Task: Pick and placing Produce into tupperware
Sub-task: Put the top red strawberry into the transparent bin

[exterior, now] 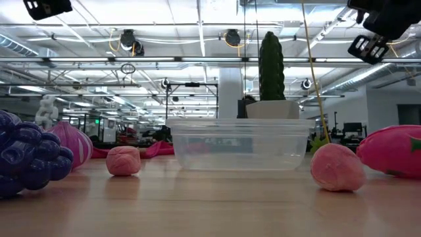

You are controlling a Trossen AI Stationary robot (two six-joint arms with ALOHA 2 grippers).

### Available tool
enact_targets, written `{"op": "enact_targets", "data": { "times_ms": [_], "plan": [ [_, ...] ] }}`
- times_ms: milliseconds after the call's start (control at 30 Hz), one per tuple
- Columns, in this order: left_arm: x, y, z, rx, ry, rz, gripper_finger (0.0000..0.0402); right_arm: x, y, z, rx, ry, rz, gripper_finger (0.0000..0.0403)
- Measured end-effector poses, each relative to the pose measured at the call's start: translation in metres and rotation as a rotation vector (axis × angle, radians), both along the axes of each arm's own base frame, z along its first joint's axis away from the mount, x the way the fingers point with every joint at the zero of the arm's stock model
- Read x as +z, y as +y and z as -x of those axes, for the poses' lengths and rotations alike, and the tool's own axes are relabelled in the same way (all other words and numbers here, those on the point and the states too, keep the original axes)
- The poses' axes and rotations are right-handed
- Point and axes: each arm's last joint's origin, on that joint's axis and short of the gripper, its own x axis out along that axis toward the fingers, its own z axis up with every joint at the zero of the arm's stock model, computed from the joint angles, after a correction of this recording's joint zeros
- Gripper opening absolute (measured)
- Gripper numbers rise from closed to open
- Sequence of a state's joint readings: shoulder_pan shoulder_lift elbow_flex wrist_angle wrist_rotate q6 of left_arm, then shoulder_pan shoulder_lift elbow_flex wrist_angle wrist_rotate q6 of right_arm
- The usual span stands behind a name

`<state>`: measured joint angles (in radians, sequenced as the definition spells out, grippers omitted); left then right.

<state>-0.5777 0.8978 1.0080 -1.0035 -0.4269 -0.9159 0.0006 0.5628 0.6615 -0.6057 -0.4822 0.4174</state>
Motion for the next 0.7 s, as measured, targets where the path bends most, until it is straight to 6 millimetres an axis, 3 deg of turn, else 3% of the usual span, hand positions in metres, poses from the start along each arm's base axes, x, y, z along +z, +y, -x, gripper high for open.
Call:
{"op": "enact_targets", "data": {
  "times_ms": [100,400,700],
  "plan": [
    [0.000,-0.003,0.000,-0.001,-0.009,-0.022,0.0037,-0.007,0.006,-0.004,0.038,-0.023,0.059,0.0000],
    [0.000,-0.003,0.001,0.003,-0.020,-0.049,0.0037,-0.053,0.015,-0.014,0.119,-0.070,0.114,0.0000],
    [0.000,-0.003,0.001,0.007,-0.023,-0.055,0.0037,-0.055,0.015,-0.015,0.114,-0.086,0.107,0.0000]
  ]
}}
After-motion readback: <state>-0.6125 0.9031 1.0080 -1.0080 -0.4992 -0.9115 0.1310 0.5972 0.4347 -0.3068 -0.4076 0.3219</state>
